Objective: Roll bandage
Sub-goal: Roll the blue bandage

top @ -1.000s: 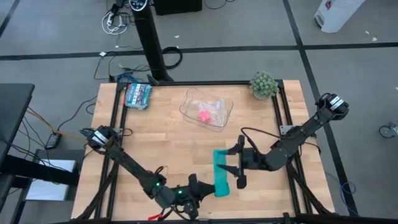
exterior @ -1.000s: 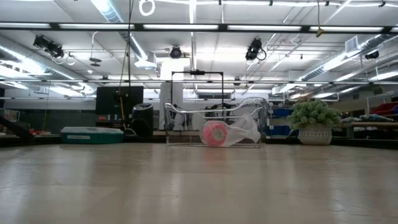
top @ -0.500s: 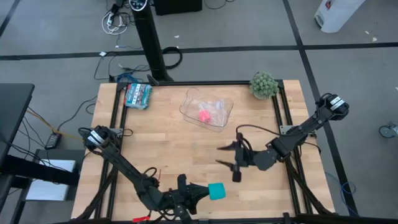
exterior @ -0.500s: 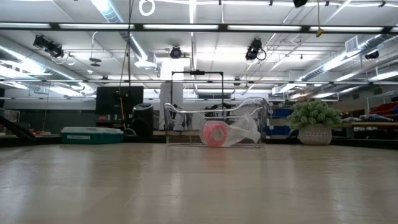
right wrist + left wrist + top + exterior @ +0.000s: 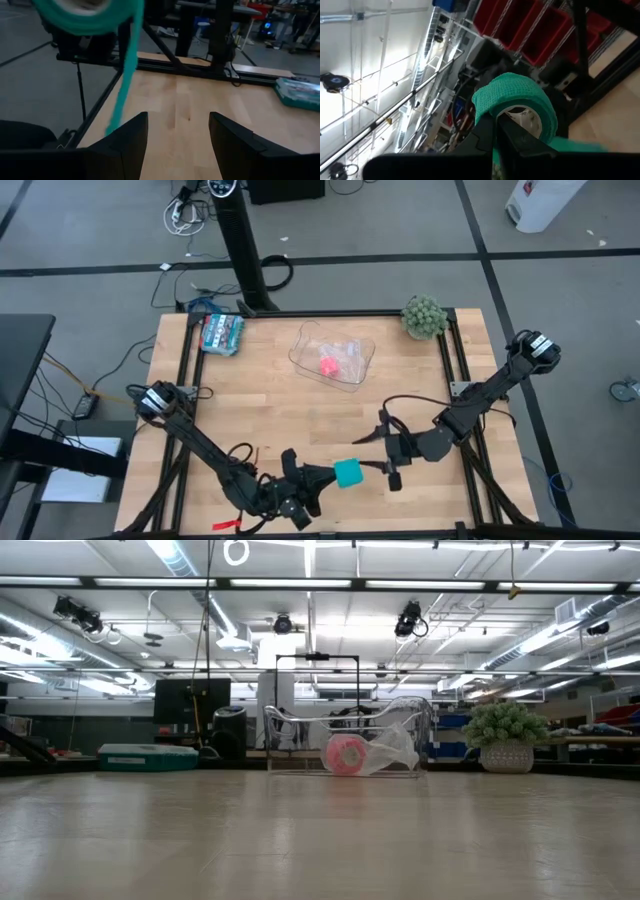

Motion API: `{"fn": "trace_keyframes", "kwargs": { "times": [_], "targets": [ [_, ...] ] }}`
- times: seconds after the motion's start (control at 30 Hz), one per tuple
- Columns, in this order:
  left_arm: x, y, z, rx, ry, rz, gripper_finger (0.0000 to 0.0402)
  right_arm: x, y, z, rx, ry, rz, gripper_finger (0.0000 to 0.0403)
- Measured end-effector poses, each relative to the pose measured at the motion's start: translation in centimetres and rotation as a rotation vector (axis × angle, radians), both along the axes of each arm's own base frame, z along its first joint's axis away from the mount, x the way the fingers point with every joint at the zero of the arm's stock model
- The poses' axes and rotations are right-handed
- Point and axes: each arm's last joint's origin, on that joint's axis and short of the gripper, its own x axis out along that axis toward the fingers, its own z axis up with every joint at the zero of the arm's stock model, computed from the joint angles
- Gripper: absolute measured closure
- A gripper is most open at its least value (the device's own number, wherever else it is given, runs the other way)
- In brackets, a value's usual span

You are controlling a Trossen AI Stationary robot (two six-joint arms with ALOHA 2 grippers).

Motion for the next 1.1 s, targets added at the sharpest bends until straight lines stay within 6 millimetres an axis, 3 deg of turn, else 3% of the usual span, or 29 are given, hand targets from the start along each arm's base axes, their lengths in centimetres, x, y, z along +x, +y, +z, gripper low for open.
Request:
{"fn": "trace_keyframes", "kwargs": {
  "times": [0.37,0.67,0.83,0.93,1.1],
  "targets": [
    [0.0,0.1,-0.1,0.01,0.021,0.051,0.0389,-0.1,0.5,0.0,0.038,0.016,0.12,0.02],
    [0.5,0.8,0.0,-0.023,0.01,0.069,0.0389,0.6,-0.3,0.7,0.084,-0.046,0.067,0.02],
    [0.9,1.2,0.0,-0.063,-0.015,0.048,0.0389,1.8,-0.3,-0.1,0.067,-0.078,0.04,0.0213],
    [1.0,1.5,0.1,-0.092,-0.034,0.045,0.0389,2.5,-0.3,-1.1,0.029,-0.063,-0.003,0.0254],
    [0.9,1.5,0.3,-0.107,-0.053,0.035,0.0389,2.7,-0.8,-1.1,-0.063,-0.069,-0.02,0.0385]
  ]
}}
